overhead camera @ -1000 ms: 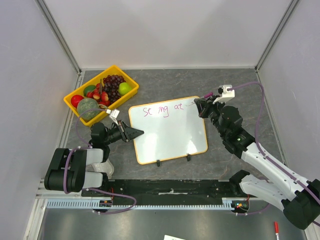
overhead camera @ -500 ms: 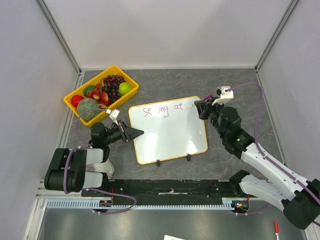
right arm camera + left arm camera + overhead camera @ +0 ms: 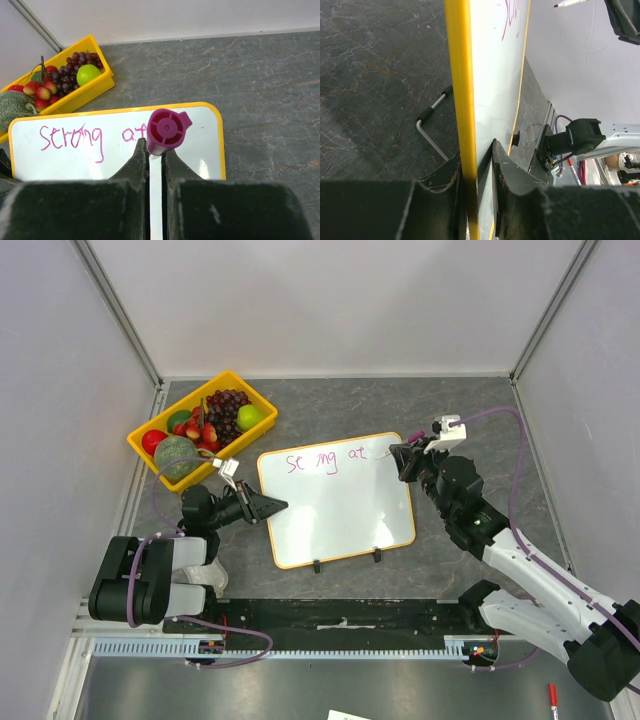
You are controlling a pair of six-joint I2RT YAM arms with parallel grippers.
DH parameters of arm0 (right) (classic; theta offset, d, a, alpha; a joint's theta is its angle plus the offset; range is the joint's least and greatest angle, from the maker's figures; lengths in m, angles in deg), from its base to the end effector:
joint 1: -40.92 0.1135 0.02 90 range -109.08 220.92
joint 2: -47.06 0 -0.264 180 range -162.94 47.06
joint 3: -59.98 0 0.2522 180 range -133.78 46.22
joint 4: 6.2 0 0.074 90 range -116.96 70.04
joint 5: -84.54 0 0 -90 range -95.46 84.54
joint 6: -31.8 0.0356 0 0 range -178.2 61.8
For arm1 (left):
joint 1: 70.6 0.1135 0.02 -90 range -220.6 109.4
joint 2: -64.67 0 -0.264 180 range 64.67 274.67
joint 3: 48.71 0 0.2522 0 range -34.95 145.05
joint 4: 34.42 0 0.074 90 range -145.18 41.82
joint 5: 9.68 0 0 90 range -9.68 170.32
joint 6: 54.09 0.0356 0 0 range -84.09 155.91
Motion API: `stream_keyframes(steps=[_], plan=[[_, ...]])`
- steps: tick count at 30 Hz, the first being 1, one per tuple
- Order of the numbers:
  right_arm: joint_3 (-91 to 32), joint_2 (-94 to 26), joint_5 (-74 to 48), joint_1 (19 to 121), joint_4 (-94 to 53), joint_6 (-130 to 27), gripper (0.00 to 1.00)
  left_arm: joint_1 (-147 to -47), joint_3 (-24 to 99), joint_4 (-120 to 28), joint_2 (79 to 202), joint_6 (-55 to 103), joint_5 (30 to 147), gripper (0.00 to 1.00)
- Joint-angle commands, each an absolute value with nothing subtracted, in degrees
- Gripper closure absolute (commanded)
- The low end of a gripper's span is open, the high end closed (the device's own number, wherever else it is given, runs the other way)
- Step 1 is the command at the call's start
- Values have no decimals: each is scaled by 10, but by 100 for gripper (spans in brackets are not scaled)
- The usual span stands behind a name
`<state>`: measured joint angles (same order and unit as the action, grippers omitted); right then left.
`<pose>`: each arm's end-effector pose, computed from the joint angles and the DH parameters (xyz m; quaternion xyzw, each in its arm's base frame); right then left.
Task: Write a sentence on the whiteboard
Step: Pick up the sentence from the whiteboard.
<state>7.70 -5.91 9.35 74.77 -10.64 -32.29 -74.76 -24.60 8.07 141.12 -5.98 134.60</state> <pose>0.1888 0.1156 0.3115 0.0361 0.7362 0.2509 0.6276 0.2030 -0.0437 0.1543 0.0577 0.7393 -0.5453 0.3907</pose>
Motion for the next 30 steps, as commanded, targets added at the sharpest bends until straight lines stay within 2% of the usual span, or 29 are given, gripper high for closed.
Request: stream_keyframes(steps=[1, 30], plan=[[83, -54, 83, 745, -96, -330, 100, -750, -239, 72, 1415, -10, 1330, 98], [72, -51, 69, 745, -105, -354, 100, -751, -238, 75, 1419, -13, 1331, 98]])
